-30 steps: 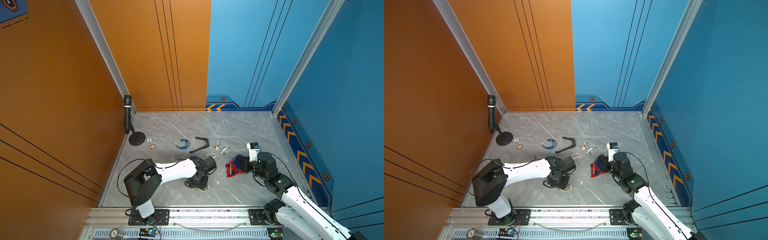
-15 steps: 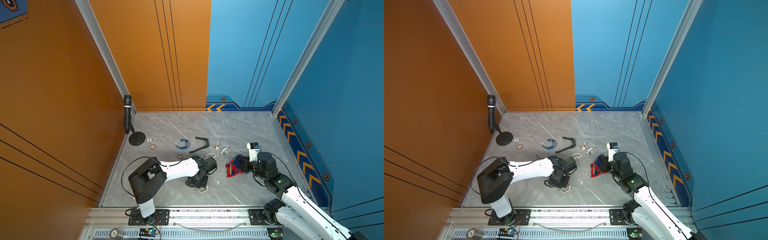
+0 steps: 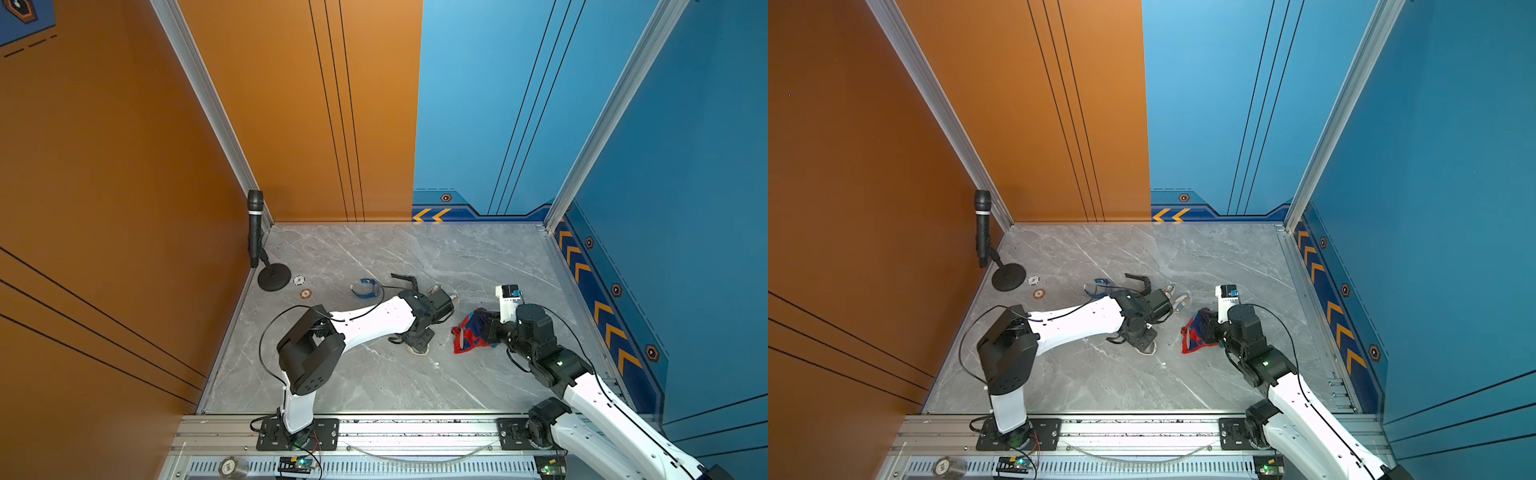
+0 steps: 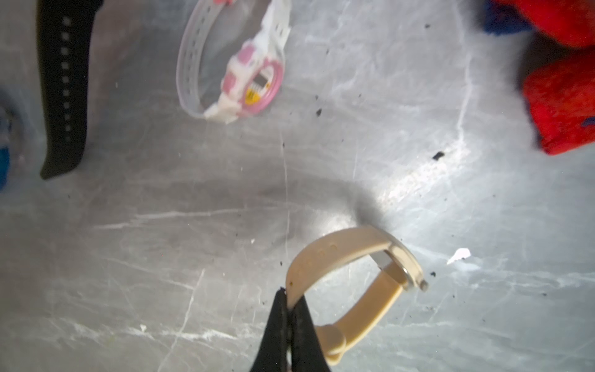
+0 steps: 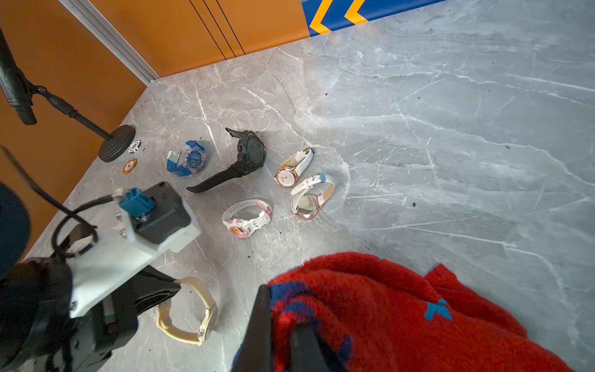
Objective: Wipe the watch dial
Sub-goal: Move the watch to the center of the board.
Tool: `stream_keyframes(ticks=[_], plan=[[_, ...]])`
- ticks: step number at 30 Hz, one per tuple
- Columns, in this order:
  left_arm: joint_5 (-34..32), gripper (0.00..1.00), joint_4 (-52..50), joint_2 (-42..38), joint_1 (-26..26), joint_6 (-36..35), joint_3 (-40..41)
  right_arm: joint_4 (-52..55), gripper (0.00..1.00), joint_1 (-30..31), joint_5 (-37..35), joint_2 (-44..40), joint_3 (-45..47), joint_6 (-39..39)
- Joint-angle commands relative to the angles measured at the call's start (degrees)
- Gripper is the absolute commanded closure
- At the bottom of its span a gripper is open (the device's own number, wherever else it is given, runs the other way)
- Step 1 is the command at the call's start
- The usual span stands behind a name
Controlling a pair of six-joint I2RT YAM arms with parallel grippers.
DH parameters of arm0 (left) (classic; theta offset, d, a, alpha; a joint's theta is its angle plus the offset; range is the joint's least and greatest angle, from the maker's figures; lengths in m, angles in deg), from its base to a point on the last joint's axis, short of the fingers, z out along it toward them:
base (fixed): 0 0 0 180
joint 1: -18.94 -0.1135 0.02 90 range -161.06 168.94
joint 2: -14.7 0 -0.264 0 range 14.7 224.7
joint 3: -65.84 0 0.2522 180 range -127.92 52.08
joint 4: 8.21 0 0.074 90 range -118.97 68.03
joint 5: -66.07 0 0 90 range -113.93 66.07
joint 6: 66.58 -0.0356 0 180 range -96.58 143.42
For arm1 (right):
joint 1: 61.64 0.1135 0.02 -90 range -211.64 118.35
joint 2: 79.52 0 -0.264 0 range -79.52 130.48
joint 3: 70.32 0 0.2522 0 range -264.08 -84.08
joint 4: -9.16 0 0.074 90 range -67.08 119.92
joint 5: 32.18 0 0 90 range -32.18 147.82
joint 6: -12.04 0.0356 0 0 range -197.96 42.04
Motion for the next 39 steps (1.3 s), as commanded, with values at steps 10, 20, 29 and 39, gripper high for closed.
stream_keyframes(ticks=[10,20,29,39], plan=[[0.5,0.73,-3.3,5.6,-1.0,-12.8,-5.3,2.6,1.00,-1.2,-2.2,-3.6,-0.1,0.2],[3.8,0.55,-3.2,-3.7,-4.3,10.8,-2.2,1.6,1.00,-1.2,-1.4,-3.7,0.4,0.4],[10.6,0.48,7.8,-16.1,-2.4,41.1,12.3,-0.4,1.00,-1.4,-0.4,-4.4,1.9,1.3],[18.7,0.53,24.4,-14.3,0.5,71.1,18.1,-1.0,1.00,-1.6,-0.7,-6.7,2.3,1.1]])
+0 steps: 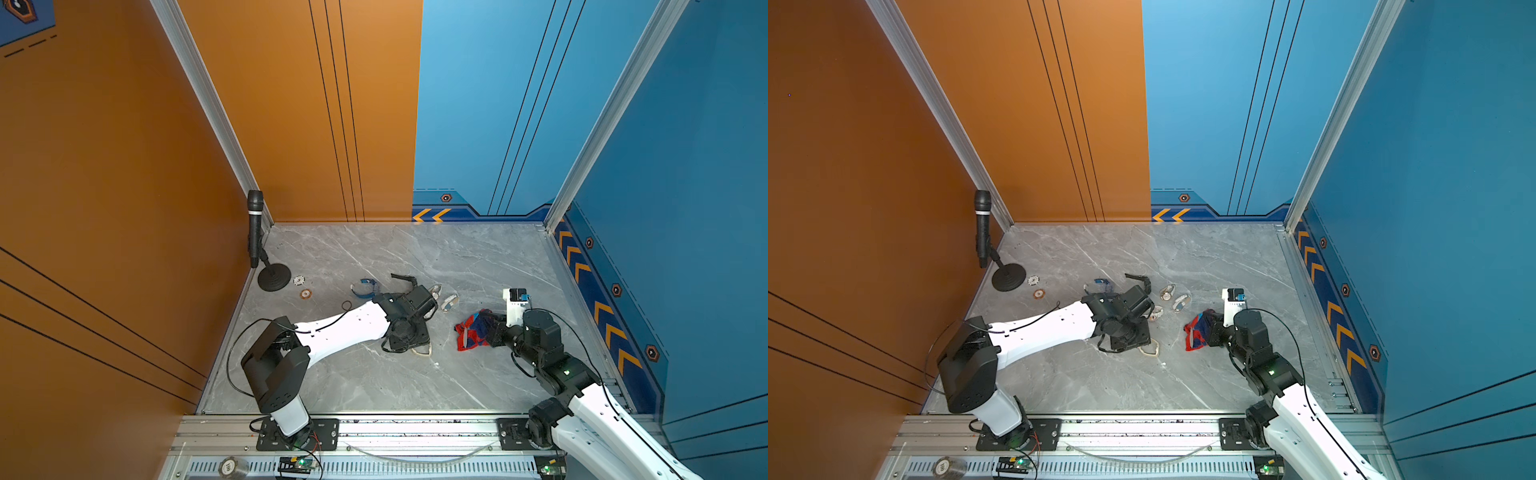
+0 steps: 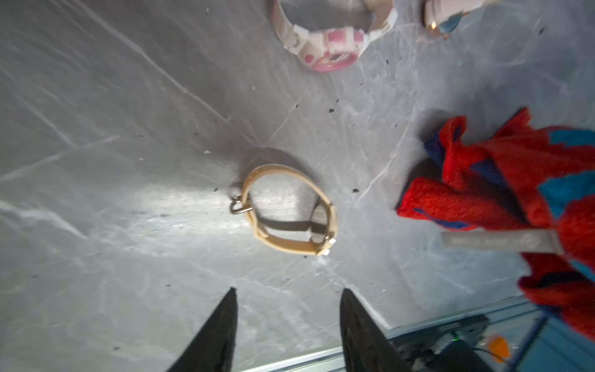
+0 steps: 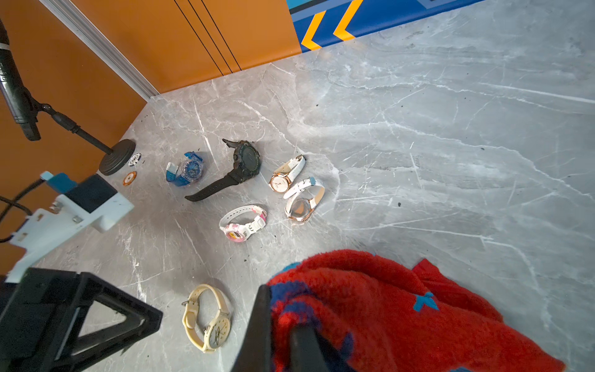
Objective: Wipe the watch dial
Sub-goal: Pick up the watch at the center of the board.
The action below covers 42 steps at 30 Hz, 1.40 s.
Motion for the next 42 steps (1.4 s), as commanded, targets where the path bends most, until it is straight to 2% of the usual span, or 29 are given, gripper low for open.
stream_keyframes(ticks=[1,5,13,17,20,32,42], plan=[[1.7,0.54,13.2,0.1,2.7,17.1,4.9,-2.4,1.00,-0.4,0.4,-1.1,0.5,0.5],[-0.2,0.53,22.6,0.8,4.1,28.5,8.2,-2.4,1.00,-0.6,-0.1,-2.6,0.7,0.2],[-4.5,0.54,21.6,2.7,5.6,37.8,8.2,-1.6,1.00,-0.8,-1.0,-6.2,1.1,-0.2],[-8.8,0.54,22.7,-0.3,7.3,44.3,14.4,-1.1,1.00,-0.8,-1.2,-7.4,1.6,-0.2],[-12.1,0.55,28.6,-2.8,8.1,49.2,19.4,-1.5,1.00,-0.8,-0.8,-7.3,1.6,-0.1],[-13.5,0.56,33.1,-3.3,6.4,50.7,22.4,-1.9,1.00,-0.6,-0.4,-7.2,1.8,0.1],[-15.2,0.55,31.1,-7.0,6.1,50.9,25.4,-2.7,1.00,-0.6,0.0,-6.6,2.4,0.6]])
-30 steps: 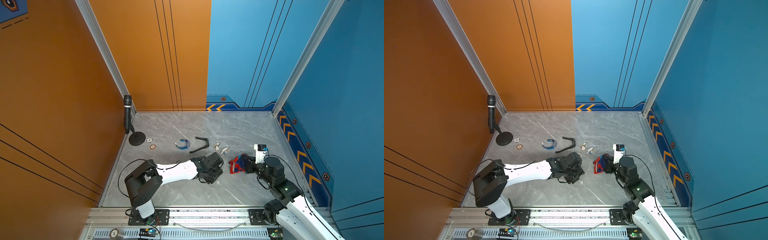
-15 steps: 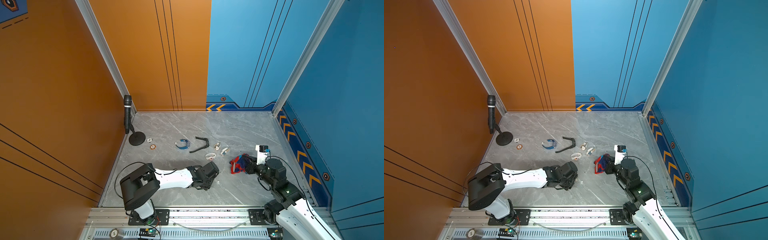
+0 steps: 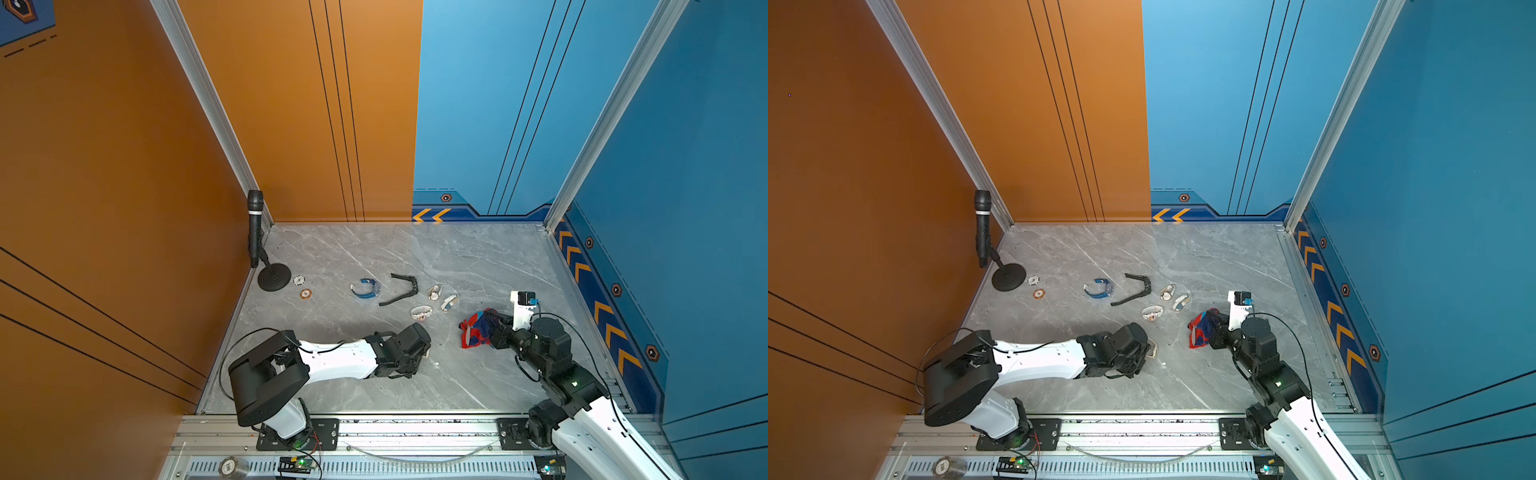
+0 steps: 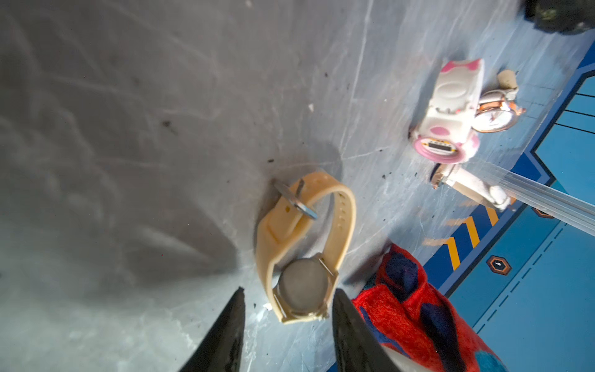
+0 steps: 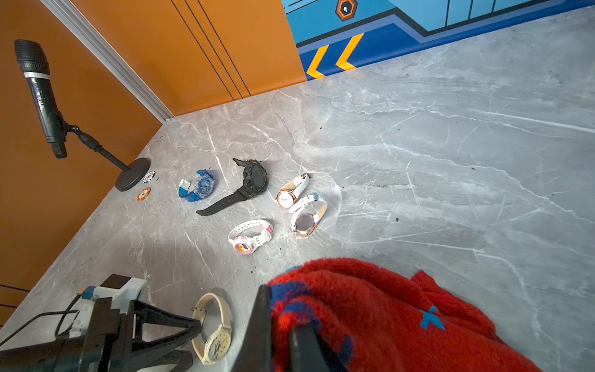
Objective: Wipe the watch dial
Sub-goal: Pick up the watch at the center of the board.
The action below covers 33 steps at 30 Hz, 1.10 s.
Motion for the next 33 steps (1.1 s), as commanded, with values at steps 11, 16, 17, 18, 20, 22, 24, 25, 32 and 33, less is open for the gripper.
stream_keyframes(ticks=[11,16,17,18,20,22,24,25,32,33], plan=[[0.3,0.61,1.8,3.3,-1.4,1.4,0.2,-2.2,1.00,-0.2,0.0,-0.3,0.4,0.6],[0.9,0.64,3.5,4.7,-1.5,1.8,0.4,-2.2,1.00,-0.2,-0.1,-0.3,0.5,0.7],[1.0,0.64,3.8,5.0,-1.6,2.0,0.4,-2.2,1.00,-0.2,-0.1,-0.3,0.5,0.7],[1.1,0.64,4.2,5.4,-1.7,2.1,0.3,-2.2,1.00,-0.2,-0.1,-0.3,0.4,0.7],[1.6,0.66,4.6,6.2,-1.8,1.9,-0.1,-2.2,1.00,-0.2,-0.1,-0.3,0.5,0.7],[2.1,0.73,5.1,7.0,-1.9,2.0,-0.4,-2.3,1.00,-0.2,-0.3,-0.4,0.5,0.7],[2.4,0.81,5.4,7.5,-1.9,2.1,-0.4,-2.1,1.00,-0.3,-0.5,-0.4,0.5,0.7],[2.5,0.84,5.4,7.6,-1.9,2.2,-0.2,-2.2,1.00,-0.2,-0.6,-0.5,0.6,0.7],[3.3,0.86,5.6,8.4,-2.0,2.0,-0.3,-2.6,1.00,-0.4,-1.0,-0.5,1.0,0.8],[3.6,0.90,5.8,8.9,-2.0,1.8,-0.4,-2.6,1.00,-0.4,-0.9,-0.6,1.0,0.8]])
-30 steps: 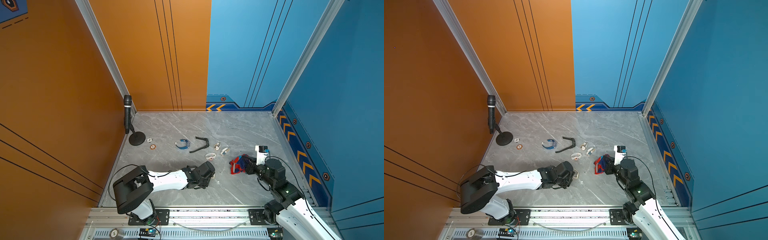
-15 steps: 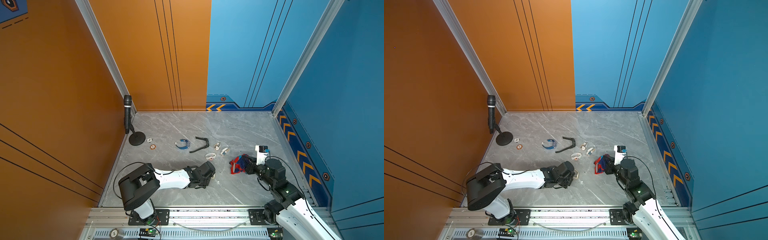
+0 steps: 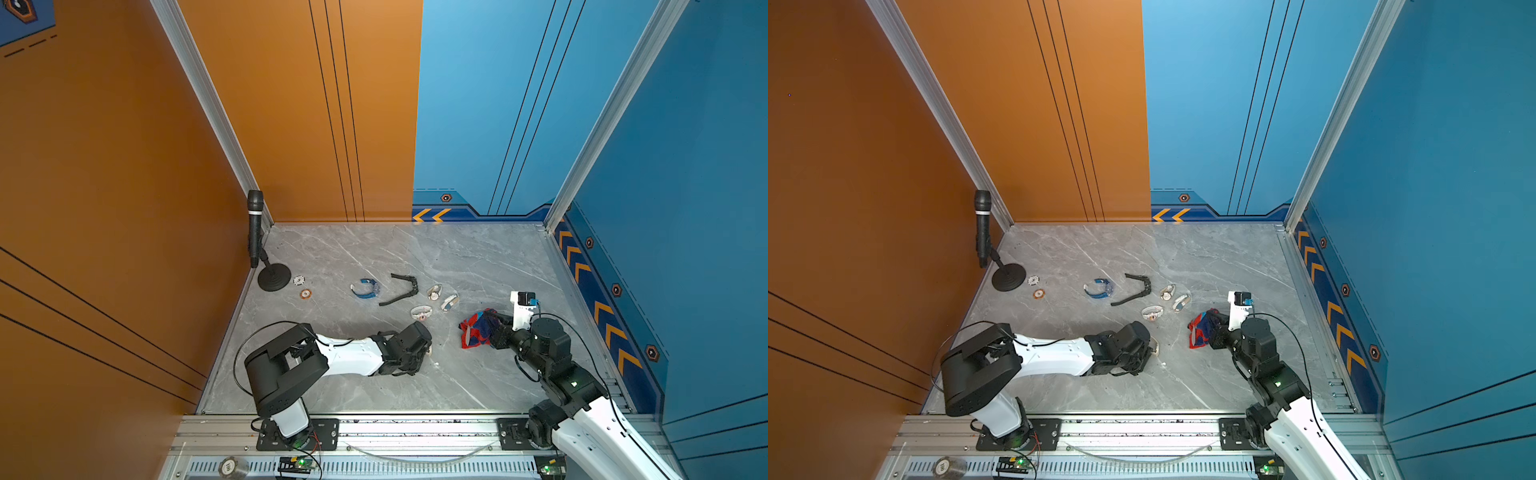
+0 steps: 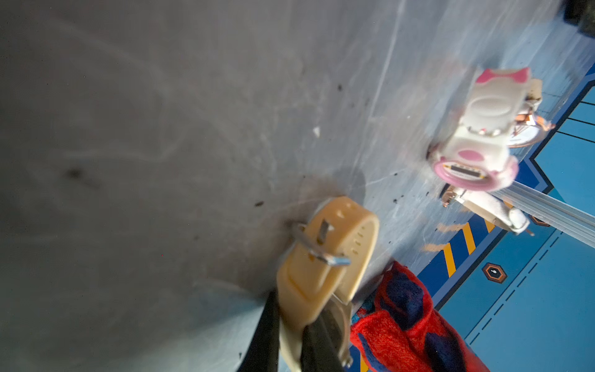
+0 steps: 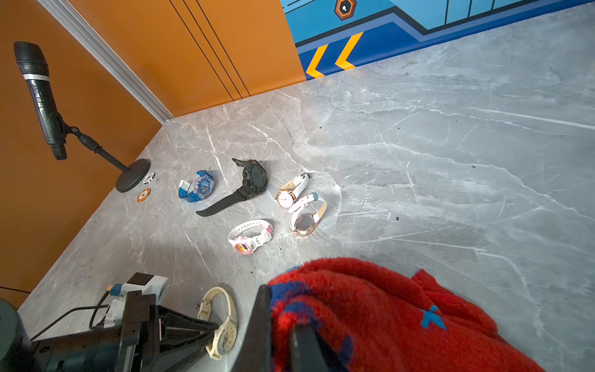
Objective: Wipe the watch dial
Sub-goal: Pick up the watch at the center of the board.
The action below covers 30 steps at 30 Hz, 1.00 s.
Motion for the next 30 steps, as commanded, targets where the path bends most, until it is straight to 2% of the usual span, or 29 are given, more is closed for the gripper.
stream_keyframes(ticks=[1,5,10,12,15,19,21,24,30], plan=[[2.0,1.00,-0.8,2.6,-0.6,1.5,-0.4,-2.2,1.00,-0.4,-0.9,-0.6,0.7,0.4],[2.5,1.00,2.7,3.0,-1.3,-2.4,-0.4,-2.2,1.00,-0.4,-0.8,-0.6,0.6,0.5],[5.7,1.00,5.8,-0.1,-5.6,-17.2,-1.1,-2.2,1.00,-0.2,1.1,1.1,-0.5,0.5],[12.0,1.00,12.8,0.2,-8.0,-23.9,-1.7,-2.5,1.00,0.0,2.0,2.1,-1.0,0.7],[20.9,1.00,18.1,0.9,-11.1,-26.9,-2.6,-2.8,1.00,0.4,2.9,2.9,-2.4,0.5],[28.3,1.00,33.0,3.1,-13.8,-21.8,-1.1,-4.2,1.00,1.7,4.2,3.3,-4.3,0.0],[29.1,1.00,44.2,5.6,-14.5,-15.8,-0.1,-4.2,1.00,2.6,5.2,3.7,-6.0,-0.7],[30.2,1.00,55.0,9.7,-14.9,-10.3,-0.7,-3.8,1.00,3.9,6.6,3.7,-8.0,-2.1],[34.0,1.00,58.8,12.0,-14.7,-11.4,-3.4,-2.1,1.00,5.1,6.8,2.4,-9.7,-2.6]])
